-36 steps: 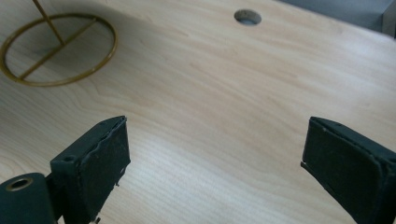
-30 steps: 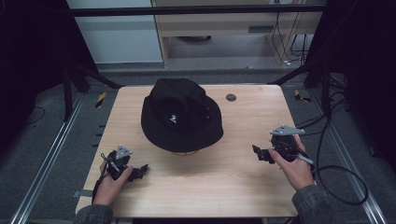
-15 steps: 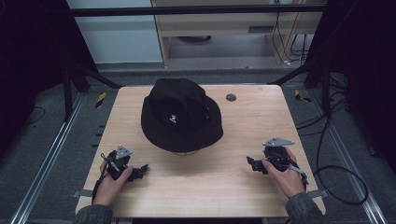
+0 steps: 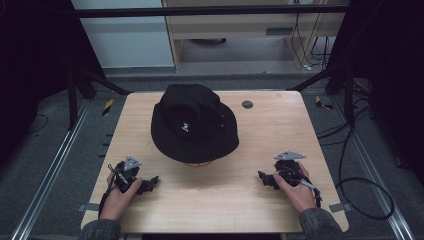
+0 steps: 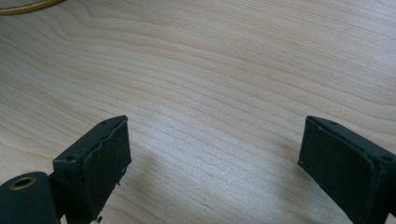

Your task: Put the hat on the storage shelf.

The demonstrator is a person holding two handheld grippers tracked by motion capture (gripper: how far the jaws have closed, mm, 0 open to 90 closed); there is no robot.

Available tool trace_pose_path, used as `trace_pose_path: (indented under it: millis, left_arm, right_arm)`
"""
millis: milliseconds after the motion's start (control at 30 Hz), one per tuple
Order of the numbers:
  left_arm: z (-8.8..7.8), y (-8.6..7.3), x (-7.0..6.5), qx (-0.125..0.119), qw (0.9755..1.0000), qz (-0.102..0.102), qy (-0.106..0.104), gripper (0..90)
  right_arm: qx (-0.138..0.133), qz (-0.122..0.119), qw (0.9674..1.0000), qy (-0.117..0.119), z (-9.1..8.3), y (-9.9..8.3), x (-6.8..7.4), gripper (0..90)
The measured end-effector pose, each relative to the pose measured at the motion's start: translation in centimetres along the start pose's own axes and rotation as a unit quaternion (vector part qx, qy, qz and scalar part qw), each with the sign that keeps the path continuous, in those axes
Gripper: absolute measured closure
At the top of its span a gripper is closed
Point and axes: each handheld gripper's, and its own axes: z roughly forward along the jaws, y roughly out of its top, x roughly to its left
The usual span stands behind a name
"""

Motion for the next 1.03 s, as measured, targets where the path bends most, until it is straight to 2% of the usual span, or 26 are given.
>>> trace_pose_path:
  millis: [300, 600, 667, 800, 1033]
  left_arm:
    - [0.0, 0.0, 0.0, 0.0, 1.0, 0.0, 0.0, 0.0]
    - [0.0, 0.0, 0.0, 0.0, 1.0, 0.0, 0.0, 0.0]
    - [0.0, 0.0, 0.0, 0.0, 1.0, 0.0, 0.0, 0.0]
    - [0.0, 0.0, 0.0, 0.0, 1.0, 0.0, 0.0, 0.0]
    - [0.0, 0.0, 0.0, 0.0, 1.0, -0.001, -0.001, 0.0]
  right_arm:
    - [0.005, -0.001, 1.0, -0.001, 0.6, -0.1, 0.5, 8.5]
    - [-0.004, -0.022, 0.9994, -0.024, 1.0, -0.6, 1.2, 5.2]
    - [-0.006, -0.016, 0.9995, -0.026, 0.9, -0.7, 1.4, 5.3]
    - [-0.007, -0.021, 0.9993, -0.029, 0.6, -1.0, 1.5, 5.3]
    - [-0.009, -0.013, 0.9992, -0.037, 0.5, -1.1, 1.7, 5.3]
